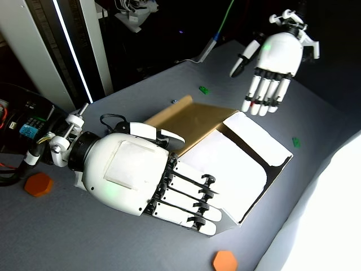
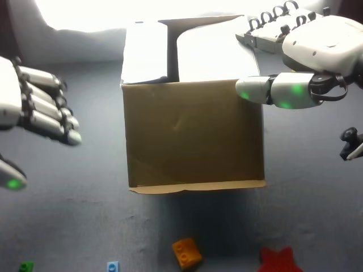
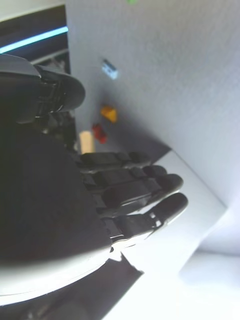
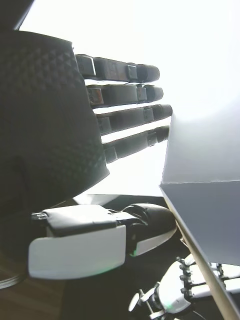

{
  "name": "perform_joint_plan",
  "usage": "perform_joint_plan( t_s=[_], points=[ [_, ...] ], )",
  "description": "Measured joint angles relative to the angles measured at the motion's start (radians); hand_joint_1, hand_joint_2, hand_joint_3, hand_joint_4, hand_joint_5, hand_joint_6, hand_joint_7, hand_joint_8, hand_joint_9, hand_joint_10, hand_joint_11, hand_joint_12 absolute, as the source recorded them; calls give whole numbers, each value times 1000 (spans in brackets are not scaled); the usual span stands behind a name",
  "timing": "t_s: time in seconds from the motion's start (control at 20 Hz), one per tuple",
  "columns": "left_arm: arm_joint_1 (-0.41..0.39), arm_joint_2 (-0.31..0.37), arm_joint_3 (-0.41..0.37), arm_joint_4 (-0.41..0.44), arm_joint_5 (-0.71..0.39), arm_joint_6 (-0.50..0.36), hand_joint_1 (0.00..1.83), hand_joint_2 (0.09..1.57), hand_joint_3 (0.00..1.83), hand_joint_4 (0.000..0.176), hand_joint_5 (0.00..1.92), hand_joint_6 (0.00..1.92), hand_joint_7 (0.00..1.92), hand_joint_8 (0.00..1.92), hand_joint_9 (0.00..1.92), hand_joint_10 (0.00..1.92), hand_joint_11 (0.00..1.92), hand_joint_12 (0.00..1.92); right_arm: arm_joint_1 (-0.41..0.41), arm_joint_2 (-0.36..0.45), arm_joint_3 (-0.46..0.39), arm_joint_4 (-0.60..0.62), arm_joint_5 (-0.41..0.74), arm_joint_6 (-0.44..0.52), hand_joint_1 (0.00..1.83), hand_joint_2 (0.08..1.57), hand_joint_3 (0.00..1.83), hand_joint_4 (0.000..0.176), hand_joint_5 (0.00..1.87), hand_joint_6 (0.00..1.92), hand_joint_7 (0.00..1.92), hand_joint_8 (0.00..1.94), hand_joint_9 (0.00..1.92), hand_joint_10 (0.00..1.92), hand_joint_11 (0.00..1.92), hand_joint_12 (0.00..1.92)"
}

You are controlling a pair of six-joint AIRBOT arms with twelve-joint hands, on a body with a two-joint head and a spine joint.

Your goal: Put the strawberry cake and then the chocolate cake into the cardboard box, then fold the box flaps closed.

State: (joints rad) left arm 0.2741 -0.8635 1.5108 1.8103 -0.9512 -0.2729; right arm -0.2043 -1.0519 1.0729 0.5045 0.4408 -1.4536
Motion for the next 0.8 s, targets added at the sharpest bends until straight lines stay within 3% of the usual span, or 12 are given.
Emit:
perform_joint_plan(
  t_s=[0.1,0.2,0.35,0.45,0.5,0.55,0.65,0.8],
  points=[
    [29,2,-24,-31,0,17,30,1207,0,33,356,9,367,1,417,0,0,1144,-5,-2,0,0,7,-17,11,1221,0,0,137,0,169,1,110,3,0,311],
    [41,8,-47,-53,4,25,36,1205,0,27,351,5,368,1,428,4,0,1158,-6,-2,0,-1,13,-16,1,1211,0,0,149,4,192,4,146,11,0,472],
    [60,13,-89,-79,10,50,35,1205,0,27,350,4,367,0,429,4,0,1160,-7,-2,0,3,29,-14,0,1209,0,0,150,4,194,4,150,12,0,492],
    [68,14,-102,-99,14,66,43,1210,1,20,330,0,362,3,403,3,0,1126,-8,-1,-1,34,39,-13,0,1209,0,0,120,13,181,6,129,4,0,305],
    [75,14,-106,-113,17,75,51,1212,1,19,322,0,359,1,404,4,0,1124,-18,3,-5,46,59,-5,0,1207,0,0,125,11,185,4,136,5,0,331],
    [78,16,-112,-117,23,87,32,1216,3,21,313,0,351,1,403,3,0,1127,-27,13,-11,49,73,16,0,1208,0,0,128,8,168,3,116,5,0,281],
    [90,19,-118,-144,27,94,35,1220,4,15,321,4,349,1,405,4,0,1124,-39,42,-15,50,89,55,0,1214,2,0,139,8,175,3,128,9,0,351],
    [104,19,-141,-184,40,129,20,1223,3,21,332,7,350,3,407,3,0,1120,-72,108,-19,77,138,68,0,1218,2,0,150,5,179,0,138,6,0,408]
  ],
)
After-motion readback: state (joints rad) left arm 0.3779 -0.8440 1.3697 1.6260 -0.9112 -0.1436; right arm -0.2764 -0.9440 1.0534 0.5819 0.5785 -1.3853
